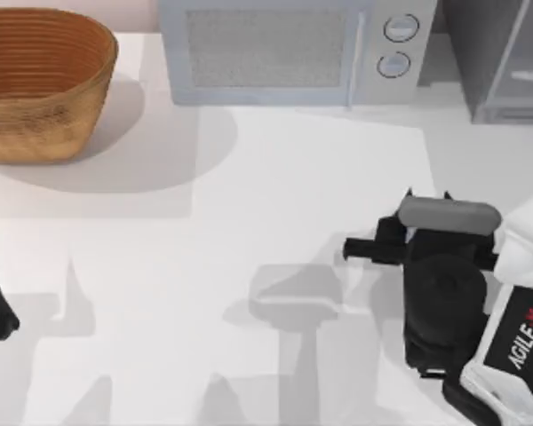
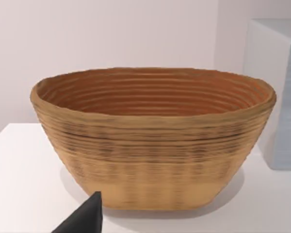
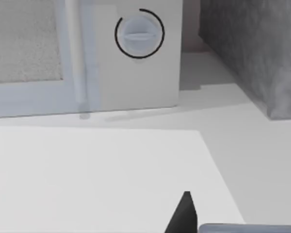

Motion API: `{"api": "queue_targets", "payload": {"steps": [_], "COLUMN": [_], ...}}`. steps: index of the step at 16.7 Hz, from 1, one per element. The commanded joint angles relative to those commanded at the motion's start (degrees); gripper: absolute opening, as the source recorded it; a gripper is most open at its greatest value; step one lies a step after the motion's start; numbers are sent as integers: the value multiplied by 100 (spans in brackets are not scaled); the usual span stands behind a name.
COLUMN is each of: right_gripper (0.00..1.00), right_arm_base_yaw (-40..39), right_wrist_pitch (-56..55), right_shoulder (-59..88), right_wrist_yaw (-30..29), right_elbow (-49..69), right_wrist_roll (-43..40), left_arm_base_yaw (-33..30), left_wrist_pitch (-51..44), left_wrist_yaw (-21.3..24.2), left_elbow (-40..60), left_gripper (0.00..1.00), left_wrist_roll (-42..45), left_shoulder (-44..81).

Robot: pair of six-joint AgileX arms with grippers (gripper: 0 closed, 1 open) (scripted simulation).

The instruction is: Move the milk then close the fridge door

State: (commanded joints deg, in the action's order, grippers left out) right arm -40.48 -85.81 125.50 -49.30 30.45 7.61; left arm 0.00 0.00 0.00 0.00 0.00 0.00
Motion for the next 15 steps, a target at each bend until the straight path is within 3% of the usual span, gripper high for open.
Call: {"api": "queue_targets", "payload": {"steps": [11,15], "right_gripper": [0,0], "right_arm_base_yaw": [71,843], "right_wrist_pitch": [555,834], "right_shoulder": [-658,-1321], "right_wrist_yaw": [92,941], "right_elbow": [-66,-174], "right_wrist_roll": [6,-134], "left_arm_base_yaw": [0,0], "left_wrist_pitch": [0,0], "left_wrist_yaw": [0,0], "left_elbow": [0,0], "left_gripper": [100,100], "left_wrist_roll": [0,0], "left_shoulder": [0,0]}}
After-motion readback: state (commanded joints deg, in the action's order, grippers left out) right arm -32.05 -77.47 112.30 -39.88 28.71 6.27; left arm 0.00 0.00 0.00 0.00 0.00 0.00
